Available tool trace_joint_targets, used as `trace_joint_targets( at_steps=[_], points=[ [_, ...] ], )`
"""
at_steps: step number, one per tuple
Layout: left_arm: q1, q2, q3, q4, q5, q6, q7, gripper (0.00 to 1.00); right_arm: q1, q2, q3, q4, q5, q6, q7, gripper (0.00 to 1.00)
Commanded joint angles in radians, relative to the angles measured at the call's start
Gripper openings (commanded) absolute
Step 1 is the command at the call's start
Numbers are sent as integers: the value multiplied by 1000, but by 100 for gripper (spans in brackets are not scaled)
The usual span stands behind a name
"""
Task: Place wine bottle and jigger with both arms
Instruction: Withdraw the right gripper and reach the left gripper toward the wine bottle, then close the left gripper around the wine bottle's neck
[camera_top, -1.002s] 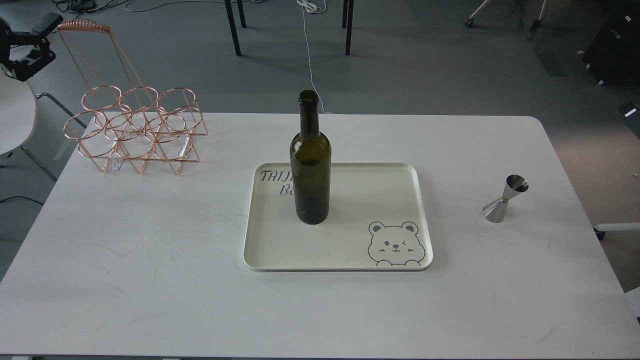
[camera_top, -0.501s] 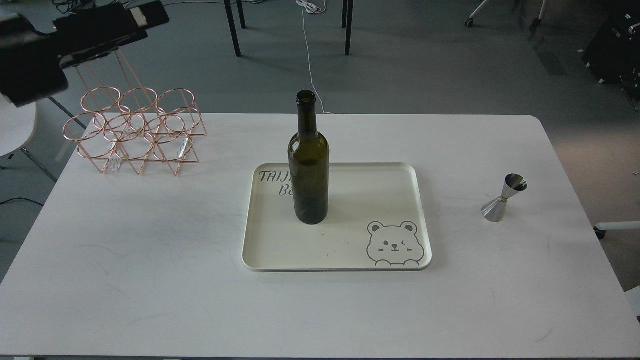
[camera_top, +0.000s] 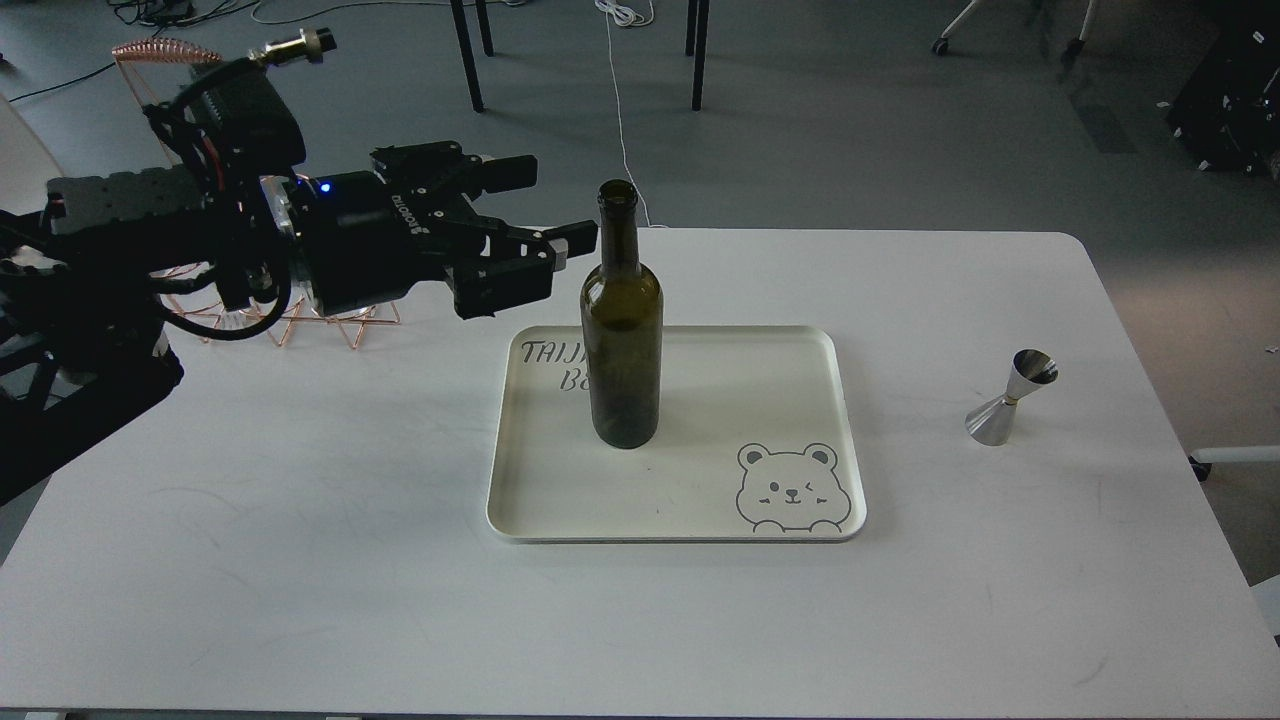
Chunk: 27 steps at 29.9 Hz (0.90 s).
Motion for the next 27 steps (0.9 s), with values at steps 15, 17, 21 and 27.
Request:
trace_joint_targets(
  at_steps=[15, 17, 21, 27],
  points=[
    [0, -160, 22, 179, 6, 12, 21, 86, -2, 3, 8, 7, 0, 0, 0, 91],
    [-1, -183, 24, 180, 13, 12, 22, 86, -2, 8, 8, 8, 0, 0, 0, 91],
    [2, -197, 24, 186, 20, 14, 22, 86, 1, 8, 8, 10, 0, 0, 0, 91],
    [3, -216, 24, 191, 42, 12, 22, 82, 2, 2, 8, 8, 0, 0, 0, 91]
  ],
)
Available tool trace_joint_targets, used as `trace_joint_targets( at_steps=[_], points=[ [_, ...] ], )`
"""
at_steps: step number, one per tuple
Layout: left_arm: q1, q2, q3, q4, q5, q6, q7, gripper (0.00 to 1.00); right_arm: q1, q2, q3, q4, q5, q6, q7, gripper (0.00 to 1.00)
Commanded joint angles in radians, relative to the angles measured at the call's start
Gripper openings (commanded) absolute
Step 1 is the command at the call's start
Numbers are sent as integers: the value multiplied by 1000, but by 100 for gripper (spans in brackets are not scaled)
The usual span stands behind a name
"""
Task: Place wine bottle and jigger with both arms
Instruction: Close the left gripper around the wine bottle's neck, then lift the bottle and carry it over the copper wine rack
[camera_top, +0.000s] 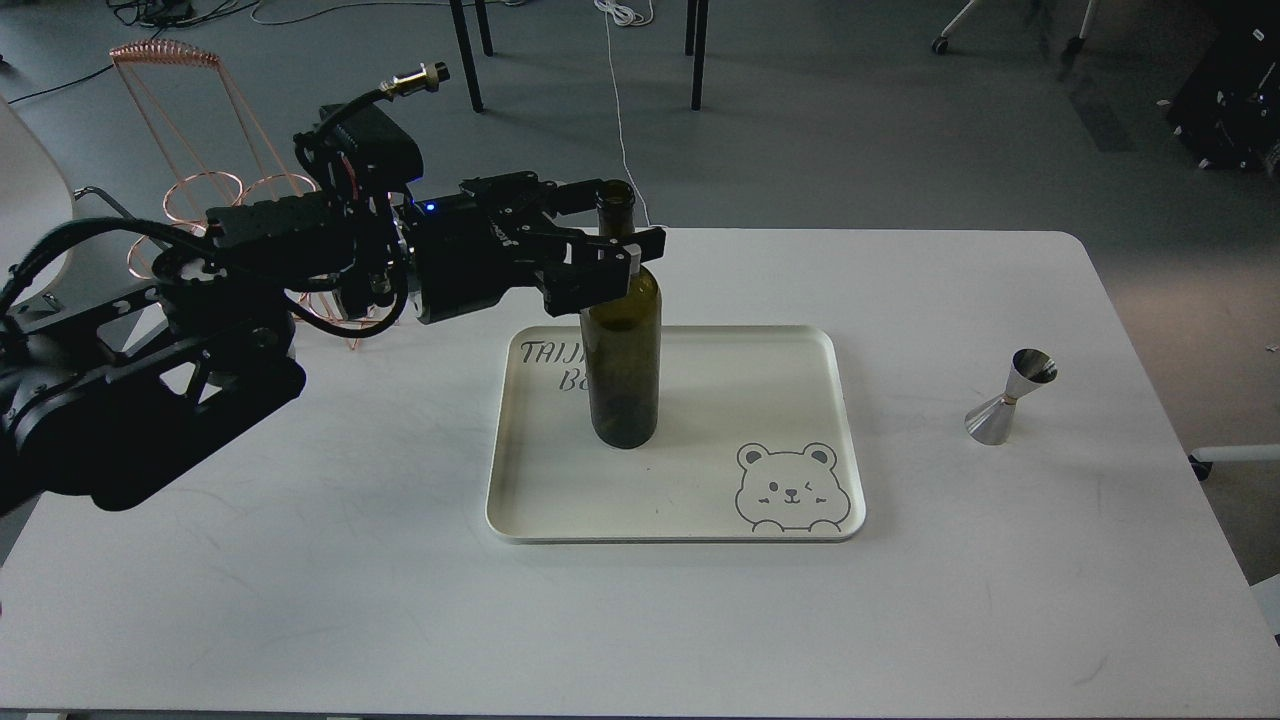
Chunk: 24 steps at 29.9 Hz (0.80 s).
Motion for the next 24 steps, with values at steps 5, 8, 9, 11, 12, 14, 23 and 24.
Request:
trace_joint_targets(
  at_steps=[5, 8, 9, 11, 12, 14, 23, 24],
  points=[
    [6, -23, 21, 30, 71, 2, -1, 70, 0, -4, 0, -1, 0, -1, 0, 91],
    [7, -31, 23, 30, 74, 2, 0, 54, 0, -4, 0, -2, 0, -3, 0, 91],
    [7, -31, 23, 30, 74, 2, 0, 48, 0, -4, 2, -2, 0, -3, 0, 91],
    [7, -29, 23, 30, 74, 2, -1, 36, 0, -4, 2, -2, 0, -3, 0, 91],
    [6, -31, 23, 30, 74, 2, -1, 32, 0, -4, 2, -2, 0, -3, 0, 91],
    [4, -26, 20, 30, 73, 3, -1, 23, 0, -4, 2, -2, 0, -3, 0, 91],
    [-16, 29, -67, 20, 30, 17, -3, 18, 5, -6, 0, -2, 0, -4, 0, 91],
    [-29, 49, -83, 20, 5, 16, -4, 18, 6, -6, 0, -2, 0, -3, 0, 91]
  ],
)
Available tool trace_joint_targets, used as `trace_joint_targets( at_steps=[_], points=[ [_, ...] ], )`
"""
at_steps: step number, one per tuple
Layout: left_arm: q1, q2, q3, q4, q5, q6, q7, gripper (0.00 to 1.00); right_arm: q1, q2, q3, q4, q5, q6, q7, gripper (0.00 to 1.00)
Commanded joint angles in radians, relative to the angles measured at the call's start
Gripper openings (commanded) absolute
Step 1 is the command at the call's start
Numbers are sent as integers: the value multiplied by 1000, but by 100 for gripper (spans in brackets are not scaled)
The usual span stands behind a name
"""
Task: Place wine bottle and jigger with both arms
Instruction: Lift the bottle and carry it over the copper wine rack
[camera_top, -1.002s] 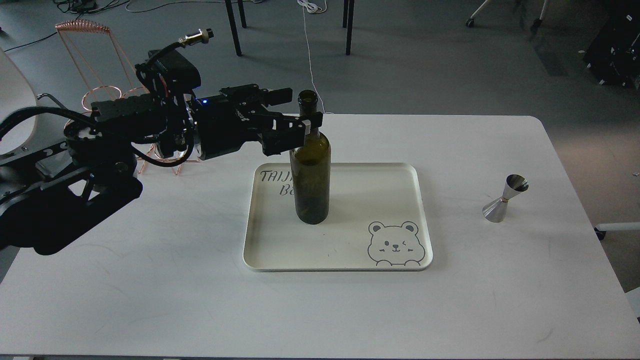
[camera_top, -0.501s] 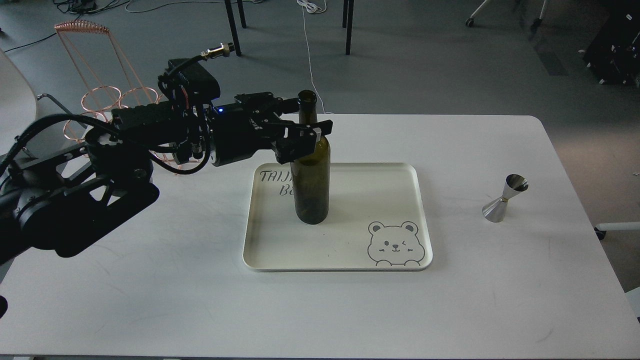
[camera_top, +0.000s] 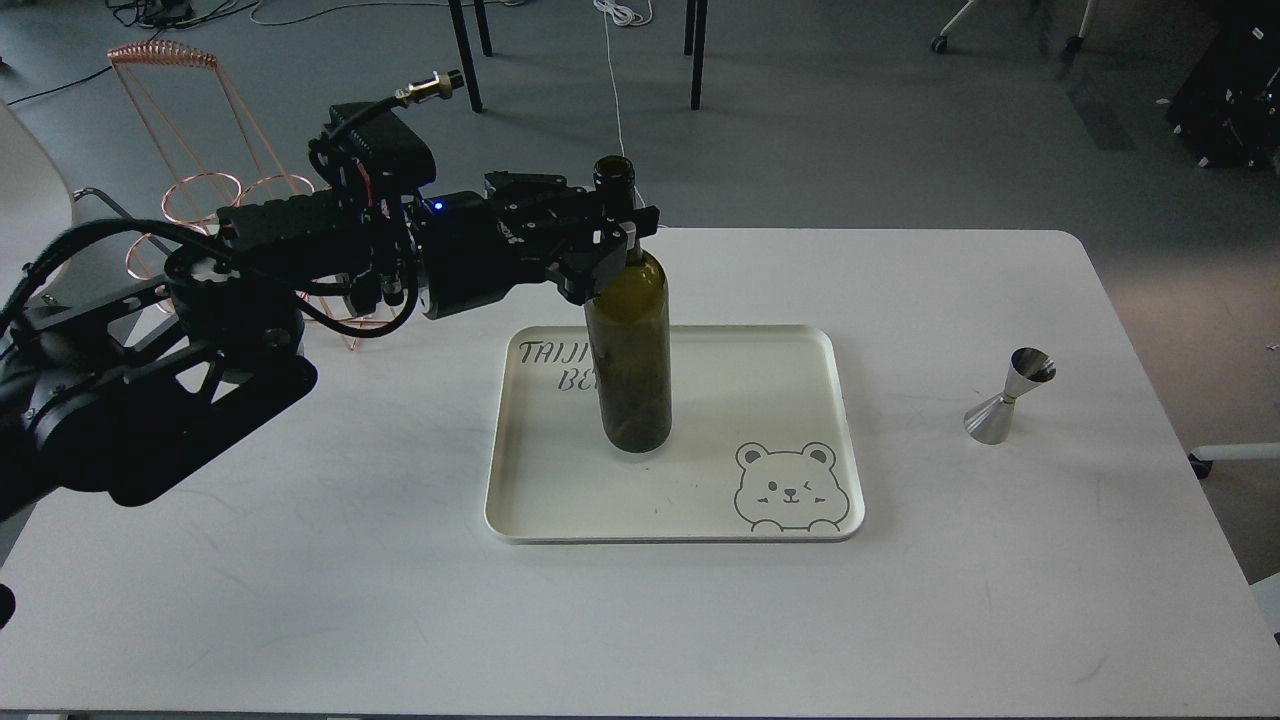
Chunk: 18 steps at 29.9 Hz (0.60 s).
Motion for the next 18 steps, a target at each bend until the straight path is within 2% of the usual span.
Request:
trace_joint_targets(
  at_steps=[1, 7, 9, 12, 18],
  points=[
    [-38, 72, -54, -2, -75, -7, -2, 18, 7, -3, -1, 1, 0, 1, 0, 91],
    [-150, 281, -40, 10, -201, -10, -18, 18, 11, -4, -1, 1, 0, 1, 0, 91],
    [-167, 328, -38, 44, -195, -10, -38, 18, 11, -4, -1, 1, 0, 1, 0, 91],
    [-172, 355, -38, 126, -181, -8, -77, 18, 13, 0, -1, 1, 0, 0, 0, 91],
    [-213, 356, -29, 323, -136, -2, -127, 18, 28, -3, -1, 1, 0, 1, 0, 91]
  ],
)
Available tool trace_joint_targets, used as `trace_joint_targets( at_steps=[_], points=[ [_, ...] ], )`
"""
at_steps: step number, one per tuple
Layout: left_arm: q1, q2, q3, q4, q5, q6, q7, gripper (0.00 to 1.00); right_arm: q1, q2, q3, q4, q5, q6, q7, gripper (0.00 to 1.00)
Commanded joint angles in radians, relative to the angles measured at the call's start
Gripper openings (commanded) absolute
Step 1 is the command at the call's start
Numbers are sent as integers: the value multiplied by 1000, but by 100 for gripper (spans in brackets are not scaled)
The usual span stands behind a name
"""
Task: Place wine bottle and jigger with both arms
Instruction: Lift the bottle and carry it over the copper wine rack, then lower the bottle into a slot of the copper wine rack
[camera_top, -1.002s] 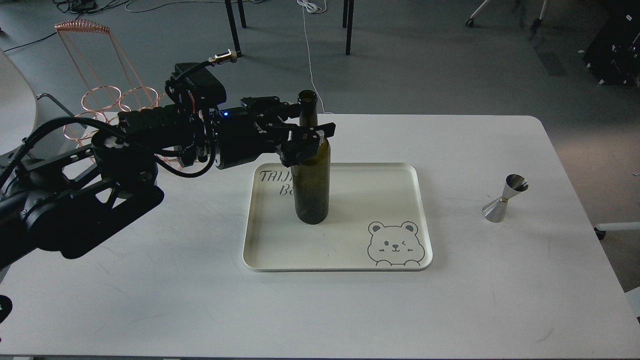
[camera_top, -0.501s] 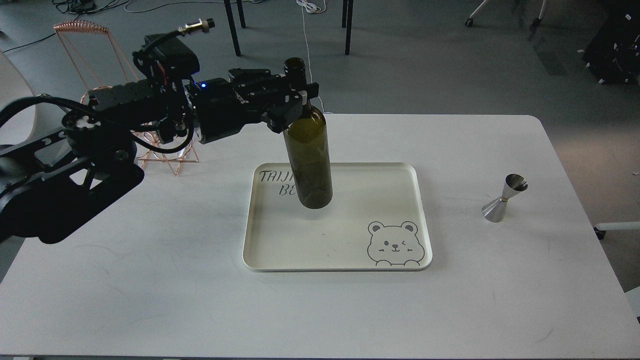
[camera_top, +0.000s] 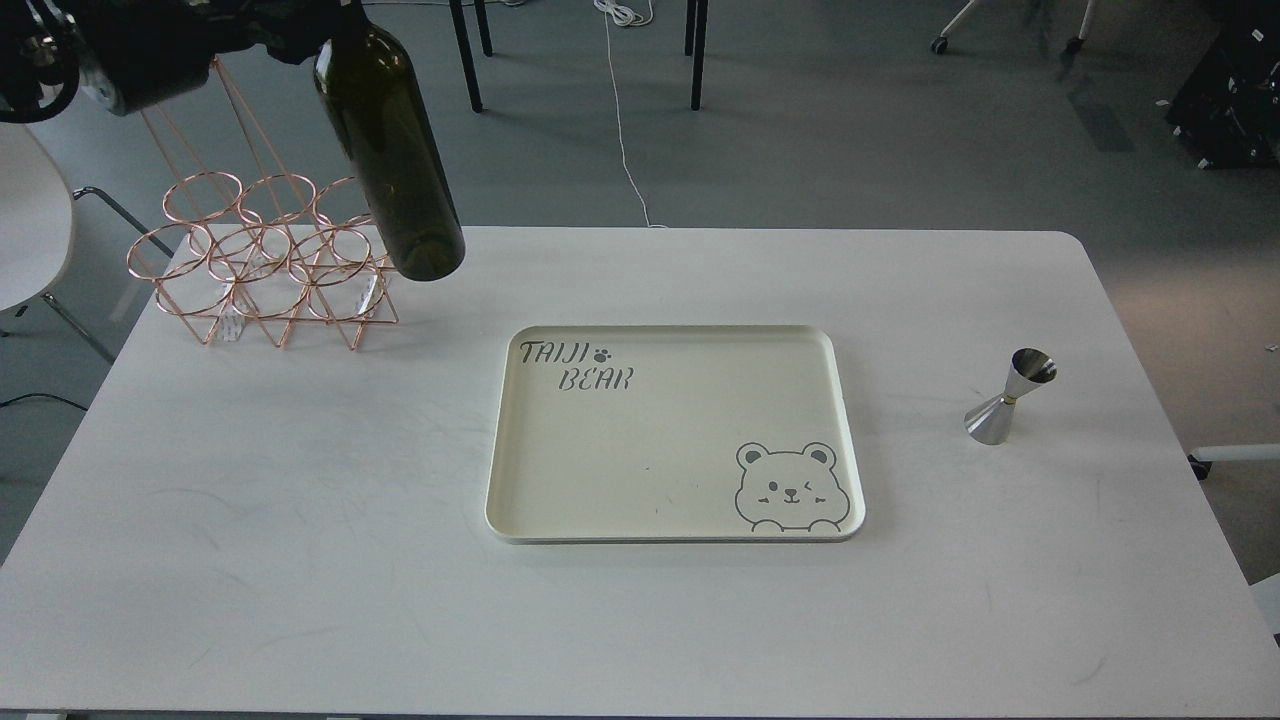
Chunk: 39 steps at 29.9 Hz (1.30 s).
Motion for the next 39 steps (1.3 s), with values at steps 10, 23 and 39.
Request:
trace_joint_targets(
  at_steps=[10, 23, 39],
  points=[
    [-26, -34, 107, 156, 79, 81, -31, 18, 12, -6, -2, 0, 0, 3, 0, 91],
    [-26, -60, 127, 228, 79, 114, -40, 18, 12, -8, -1, 0, 0, 3, 0, 91],
    [-36, -50, 129, 228, 82, 114, -64, 18, 9, -13, -1, 0, 0, 3, 0, 91]
  ],
)
